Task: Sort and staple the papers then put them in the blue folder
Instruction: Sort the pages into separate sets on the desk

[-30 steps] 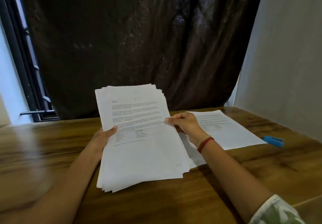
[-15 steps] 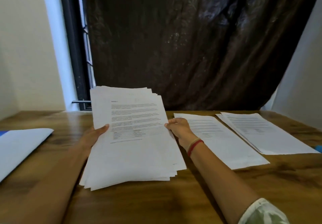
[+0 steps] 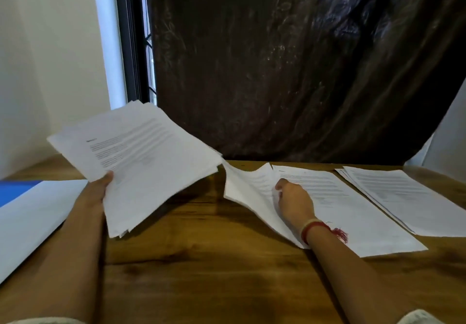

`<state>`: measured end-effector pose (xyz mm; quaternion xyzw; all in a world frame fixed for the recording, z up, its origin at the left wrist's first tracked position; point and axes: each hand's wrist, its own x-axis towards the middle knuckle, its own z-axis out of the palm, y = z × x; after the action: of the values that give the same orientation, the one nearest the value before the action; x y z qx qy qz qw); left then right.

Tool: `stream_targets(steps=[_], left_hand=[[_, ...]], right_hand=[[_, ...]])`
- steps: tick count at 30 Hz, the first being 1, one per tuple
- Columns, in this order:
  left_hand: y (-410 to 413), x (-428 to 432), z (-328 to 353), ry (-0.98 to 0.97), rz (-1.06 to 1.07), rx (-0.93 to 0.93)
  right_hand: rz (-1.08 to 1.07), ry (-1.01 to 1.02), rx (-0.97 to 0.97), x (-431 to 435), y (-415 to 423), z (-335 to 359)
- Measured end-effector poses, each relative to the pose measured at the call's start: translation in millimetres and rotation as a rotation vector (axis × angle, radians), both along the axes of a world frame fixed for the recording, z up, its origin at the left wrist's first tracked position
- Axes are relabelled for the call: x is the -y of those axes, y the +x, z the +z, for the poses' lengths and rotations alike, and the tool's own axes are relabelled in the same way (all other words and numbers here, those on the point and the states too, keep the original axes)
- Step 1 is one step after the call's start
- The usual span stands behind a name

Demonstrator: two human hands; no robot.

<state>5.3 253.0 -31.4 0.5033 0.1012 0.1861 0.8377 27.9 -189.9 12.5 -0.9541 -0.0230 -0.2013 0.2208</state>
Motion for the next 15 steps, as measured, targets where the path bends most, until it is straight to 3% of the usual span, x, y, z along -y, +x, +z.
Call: stream_targets(steps=[6, 15], left_hand=[[-39.0, 54.1, 34.3, -0.026, 0.051, 0.086], [-17.9, 66.7, 39.4, 0.08, 0.035, 0.005]], right_hand=[[0.024, -0.011, 0.092, 0.9, -2.3, -3.2], [0.047, 0.122, 0.05, -10.5, -8.0, -7.1]])
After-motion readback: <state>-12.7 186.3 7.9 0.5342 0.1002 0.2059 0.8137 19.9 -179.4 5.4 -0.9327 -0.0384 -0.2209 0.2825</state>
